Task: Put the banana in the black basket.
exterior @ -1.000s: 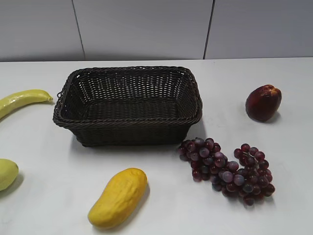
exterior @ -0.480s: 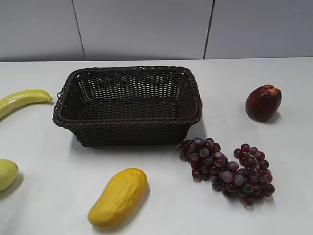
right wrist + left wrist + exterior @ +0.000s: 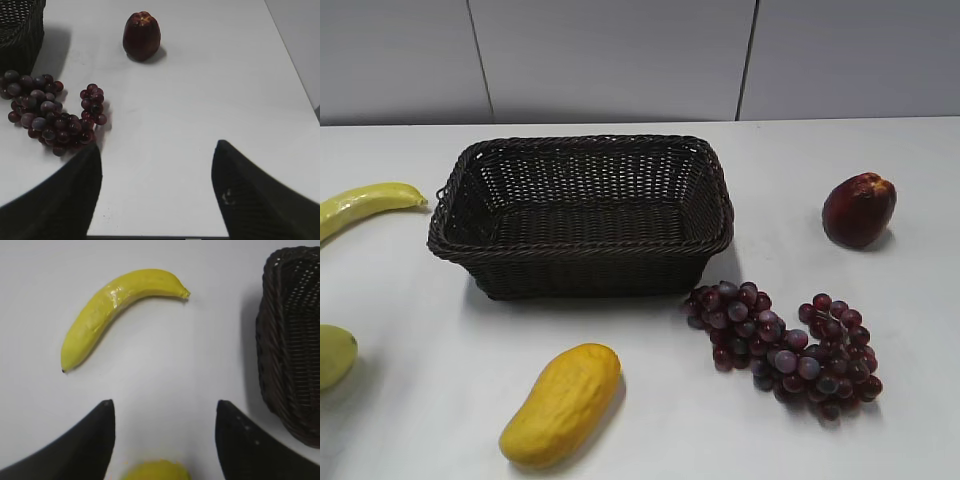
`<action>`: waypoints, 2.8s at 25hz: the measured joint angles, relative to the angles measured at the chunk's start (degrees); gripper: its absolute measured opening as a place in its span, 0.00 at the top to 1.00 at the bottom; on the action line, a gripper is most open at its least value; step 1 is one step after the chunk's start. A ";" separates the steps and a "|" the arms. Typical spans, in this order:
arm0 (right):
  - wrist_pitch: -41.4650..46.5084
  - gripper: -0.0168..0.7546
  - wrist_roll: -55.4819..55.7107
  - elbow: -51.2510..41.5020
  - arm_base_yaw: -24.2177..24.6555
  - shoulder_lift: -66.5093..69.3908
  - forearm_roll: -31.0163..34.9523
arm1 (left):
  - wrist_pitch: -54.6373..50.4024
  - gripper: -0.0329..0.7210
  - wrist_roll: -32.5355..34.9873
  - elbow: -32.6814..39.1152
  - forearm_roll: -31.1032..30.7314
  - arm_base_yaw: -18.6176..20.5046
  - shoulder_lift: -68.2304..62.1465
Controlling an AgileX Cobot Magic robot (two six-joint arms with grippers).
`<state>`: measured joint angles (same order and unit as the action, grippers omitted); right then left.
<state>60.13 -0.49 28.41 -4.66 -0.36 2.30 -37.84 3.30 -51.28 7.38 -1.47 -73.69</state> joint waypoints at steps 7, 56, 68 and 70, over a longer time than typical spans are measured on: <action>0.00 0.26 0.00 0.00 0.00 0.00 0.00 | -7.57 0.14 0.00 -14.78 -6.04 0.12 -14.03; 0.00 0.26 0.00 0.00 0.00 0.00 0.00 | -7.15 0.41 18.14 -36.04 2.72 8.09 -51.04; 0.00 0.26 0.00 0.00 0.00 0.00 0.00 | -9.62 0.41 17.77 -36.04 5.23 8.09 -47.91; 0.00 0.26 0.00 0.00 0.00 0.00 0.00 | -10.49 0.41 17.77 -36.04 6.00 8.09 -45.65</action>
<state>60.13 -0.49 28.41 -4.66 -0.36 2.30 -48.34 21.07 -87.32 13.39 6.62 -119.33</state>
